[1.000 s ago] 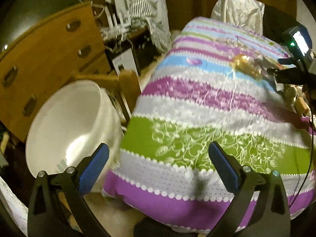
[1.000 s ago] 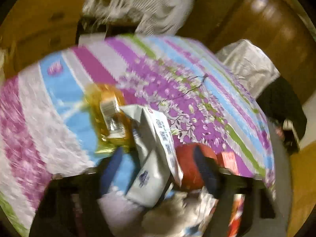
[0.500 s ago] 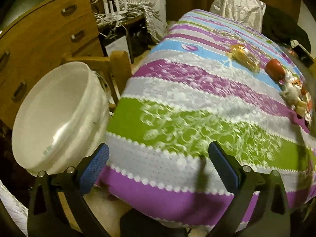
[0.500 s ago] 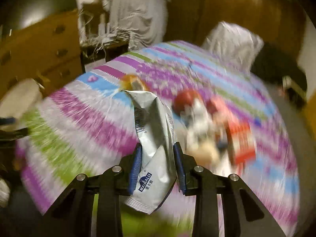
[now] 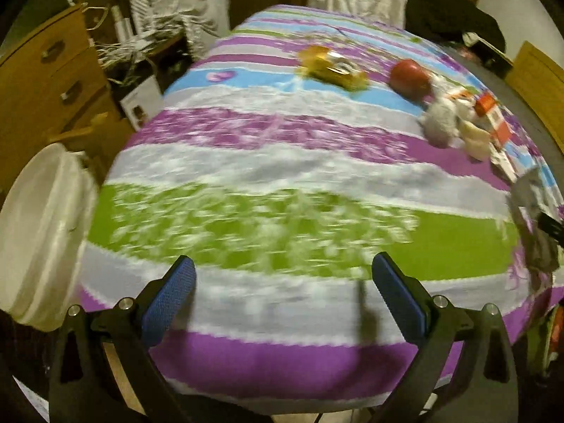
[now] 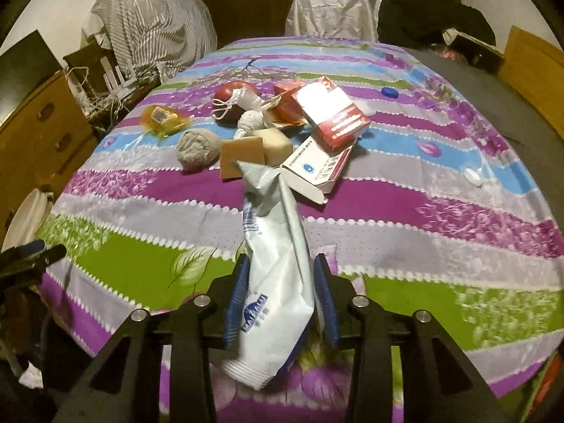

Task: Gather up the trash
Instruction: 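Grasp the grey yarn ball with the left tool while the right tool holds the bag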

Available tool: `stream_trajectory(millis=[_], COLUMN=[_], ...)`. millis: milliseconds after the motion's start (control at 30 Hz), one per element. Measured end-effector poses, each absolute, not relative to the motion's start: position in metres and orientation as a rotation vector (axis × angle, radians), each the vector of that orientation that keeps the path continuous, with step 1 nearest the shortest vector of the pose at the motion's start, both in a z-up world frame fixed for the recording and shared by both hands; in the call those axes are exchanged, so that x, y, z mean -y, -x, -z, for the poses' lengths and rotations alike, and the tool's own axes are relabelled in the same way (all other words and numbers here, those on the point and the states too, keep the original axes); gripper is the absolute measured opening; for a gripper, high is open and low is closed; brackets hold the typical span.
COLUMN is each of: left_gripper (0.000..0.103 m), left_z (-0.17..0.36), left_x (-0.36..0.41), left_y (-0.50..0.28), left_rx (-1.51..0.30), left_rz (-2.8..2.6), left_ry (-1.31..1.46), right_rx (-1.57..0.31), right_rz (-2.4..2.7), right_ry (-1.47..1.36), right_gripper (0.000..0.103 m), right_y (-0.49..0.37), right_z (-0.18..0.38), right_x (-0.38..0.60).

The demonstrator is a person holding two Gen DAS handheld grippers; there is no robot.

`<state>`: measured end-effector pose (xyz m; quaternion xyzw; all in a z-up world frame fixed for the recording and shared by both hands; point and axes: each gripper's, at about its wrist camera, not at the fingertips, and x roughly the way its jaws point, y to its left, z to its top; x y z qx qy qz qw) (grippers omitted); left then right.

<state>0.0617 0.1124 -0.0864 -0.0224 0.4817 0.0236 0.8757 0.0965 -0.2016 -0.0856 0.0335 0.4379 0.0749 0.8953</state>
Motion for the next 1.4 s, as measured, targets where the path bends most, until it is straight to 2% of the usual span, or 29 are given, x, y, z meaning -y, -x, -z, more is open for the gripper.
stream_trajectory(millis=[67, 100, 200, 433, 500, 533, 567, 633, 867, 967, 1000, 1033, 1100, 1400], left_gripper=[0.097, 0.097, 0.097, 0.097, 0.097, 0.097, 0.097, 0.097, 0.097, 0.089, 0.075, 0.053, 0.029, 0.028], left_z=[0.087, 0.087, 0.084, 0.074, 0.07, 0.066, 0.064, 0.061, 0.074, 0.079, 0.084, 0.091, 0.103, 0.072], left_x=[-0.099, -0.092, -0.069, -0.02, -0.008, -0.001, 0.004, 0.011, 0.027, 0.035, 0.037, 0.039, 0.039, -0.007], left_y=[-0.067, -0.068, -0.074, -0.1, -0.106, -0.108, -0.111, -0.119, -0.183, -0.201, -0.208, -0.216, -0.223, -0.132], left_rx=[-1.013, -1.011, -0.991, -0.955, -0.94, -0.921, -0.898, -0.851, -0.87, -0.862, -0.868, -0.897, -0.964, -0.896], left_rz=[-0.023, -0.01, 0.033, 0.116, 0.133, 0.146, 0.155, 0.19, 0.261, 0.273, 0.264, 0.287, 0.393, 0.215], left_ry=[0.035, 0.024, -0.024, -0.087, -0.097, -0.11, -0.125, -0.154, -0.166, -0.152, -0.154, -0.138, -0.07, -0.064], right_rx=[-0.9, -0.887, -0.829, -0.76, -0.768, -0.776, -0.784, -0.78, -0.743, -0.744, -0.745, -0.746, -0.747, -0.744], right_rz=[-0.154, -0.151, -0.143, -0.18, -0.196, -0.217, -0.239, -0.288, -0.274, -0.283, -0.285, -0.285, -0.288, -0.315], right_ry=[-0.105, -0.118, -0.143, -0.155, -0.153, -0.172, -0.207, -0.314, -0.411, -0.438, -0.438, -0.439, -0.442, -0.421], right_gripper=[0.063, 0.065, 0.079, 0.081, 0.077, 0.063, 0.053, 0.042, 0.04, 0.04, 0.04, 0.04, 0.04, 0.04], right_y=[-0.102, -0.102, -0.094, -0.084, -0.087, -0.089, -0.09, -0.089, -0.08, -0.077, -0.075, -0.074, -0.073, -0.068], right_z=[0.092, 0.092, 0.092, 0.091, 0.097, 0.1, 0.104, 0.108, 0.111, 0.111, 0.111, 0.111, 0.111, 0.096], right_x=[0.208, 0.211, 0.219, 0.237, 0.236, 0.236, 0.239, 0.247, 0.256, 0.259, 0.259, 0.258, 0.259, 0.236])
